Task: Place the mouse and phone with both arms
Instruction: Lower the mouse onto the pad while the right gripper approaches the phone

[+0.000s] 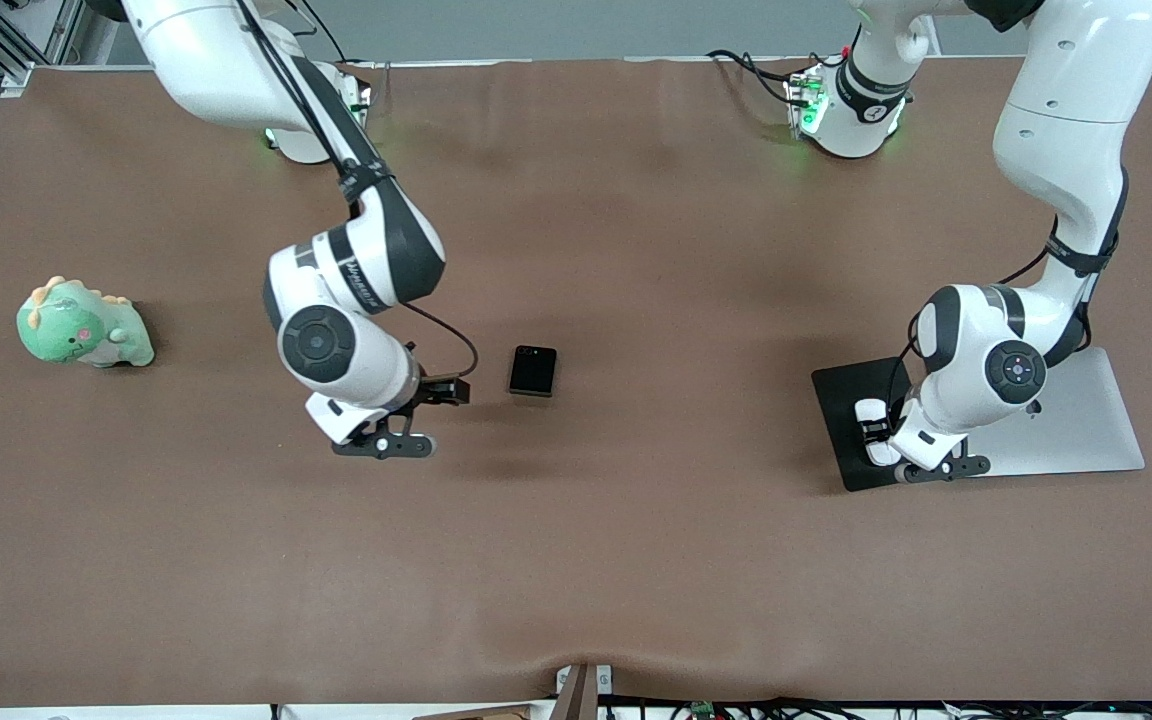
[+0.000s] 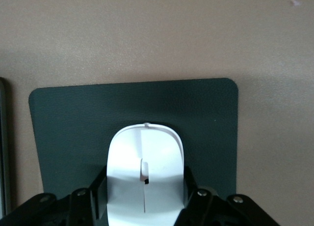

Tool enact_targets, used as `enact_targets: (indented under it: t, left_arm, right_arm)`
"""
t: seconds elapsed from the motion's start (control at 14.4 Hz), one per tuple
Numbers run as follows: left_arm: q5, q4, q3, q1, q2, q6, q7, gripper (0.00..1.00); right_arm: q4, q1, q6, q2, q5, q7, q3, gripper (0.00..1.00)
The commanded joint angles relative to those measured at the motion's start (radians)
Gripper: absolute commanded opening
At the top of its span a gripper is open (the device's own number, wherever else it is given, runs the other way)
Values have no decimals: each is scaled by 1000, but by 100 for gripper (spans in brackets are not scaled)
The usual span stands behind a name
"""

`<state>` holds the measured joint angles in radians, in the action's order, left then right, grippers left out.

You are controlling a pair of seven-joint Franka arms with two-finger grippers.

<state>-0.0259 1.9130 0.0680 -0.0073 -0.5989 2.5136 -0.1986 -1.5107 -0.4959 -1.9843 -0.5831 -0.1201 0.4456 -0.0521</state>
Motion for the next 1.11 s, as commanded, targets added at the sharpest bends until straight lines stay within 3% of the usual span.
enact_targets:
  t: [0.0,0.07,0.14,0.21,0.63,1.04]
  left_arm:
    - [-26,0,6,3,-6,13,5,6]
    - [-26,-3,6,0,-6,13,4,33]
    - [-26,-5,6,3,-6,13,5,72]
    - [-26,-5,6,3,-6,13,5,100]
    - [-26,-19,9,3,30,-27,-7,100]
    - [-26,-136,16,1,146,-315,4,100]
  right_arm:
    - [10,-41,-36,-36,-7,53,-9,100]
    - [10,-47,-50,-49,-9,55,-9,100]
    - [10,-56,-63,-63,-9,55,-9,100]
    - [10,-67,-76,-73,-9,56,-9,100]
    - [12,-125,-145,-130,-16,162,-9,100]
    - [6,-179,-194,-162,-67,197,-8,100]
